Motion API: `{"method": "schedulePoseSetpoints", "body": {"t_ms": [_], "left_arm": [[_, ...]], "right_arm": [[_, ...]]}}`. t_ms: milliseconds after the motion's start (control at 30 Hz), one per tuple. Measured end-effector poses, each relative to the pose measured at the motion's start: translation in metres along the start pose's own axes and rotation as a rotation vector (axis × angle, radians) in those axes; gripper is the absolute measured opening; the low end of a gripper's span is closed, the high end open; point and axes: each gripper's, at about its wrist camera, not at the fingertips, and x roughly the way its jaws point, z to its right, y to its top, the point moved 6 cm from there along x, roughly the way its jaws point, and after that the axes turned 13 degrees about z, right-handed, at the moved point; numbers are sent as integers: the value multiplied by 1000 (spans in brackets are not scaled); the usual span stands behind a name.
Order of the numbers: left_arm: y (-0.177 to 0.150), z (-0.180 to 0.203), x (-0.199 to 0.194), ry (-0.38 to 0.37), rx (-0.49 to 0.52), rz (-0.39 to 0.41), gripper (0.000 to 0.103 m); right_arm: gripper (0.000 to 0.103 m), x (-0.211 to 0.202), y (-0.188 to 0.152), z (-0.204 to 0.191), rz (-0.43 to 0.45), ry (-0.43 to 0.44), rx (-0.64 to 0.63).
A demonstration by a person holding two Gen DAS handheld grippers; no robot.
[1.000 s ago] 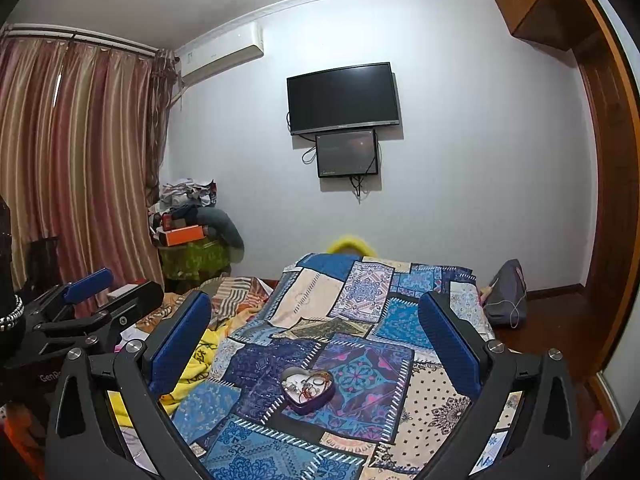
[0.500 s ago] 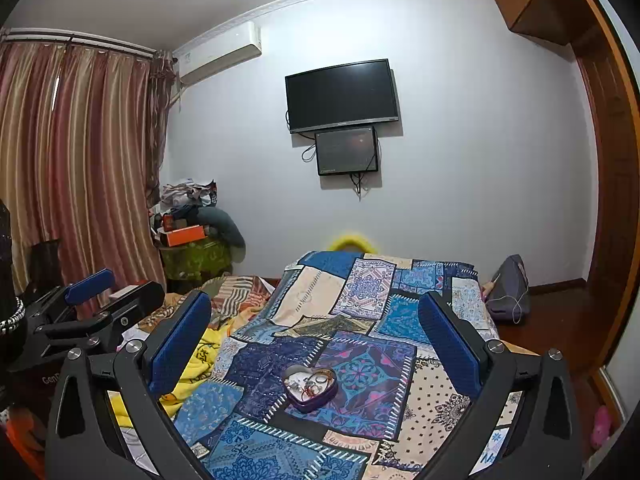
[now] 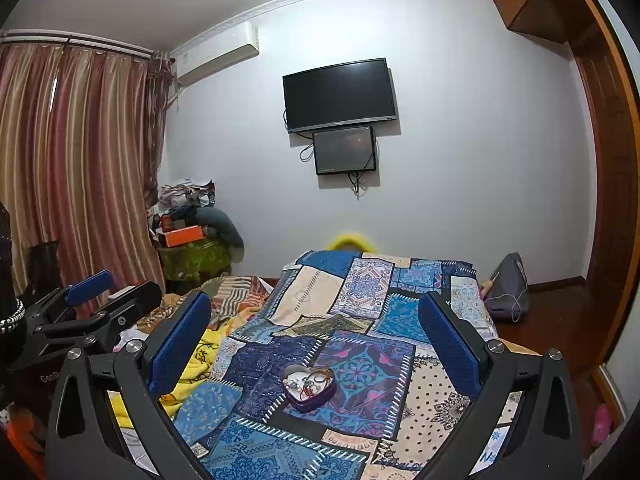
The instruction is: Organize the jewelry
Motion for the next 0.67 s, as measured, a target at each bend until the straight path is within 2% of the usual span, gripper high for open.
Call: {"method": "schedulePoseSetpoints", "body": {"t_ms": [667], "left_arm": [[-2, 2, 2, -15, -1, -11, 103]], "right_arm": [[103, 2, -4, 1, -13, -4, 10]]}}
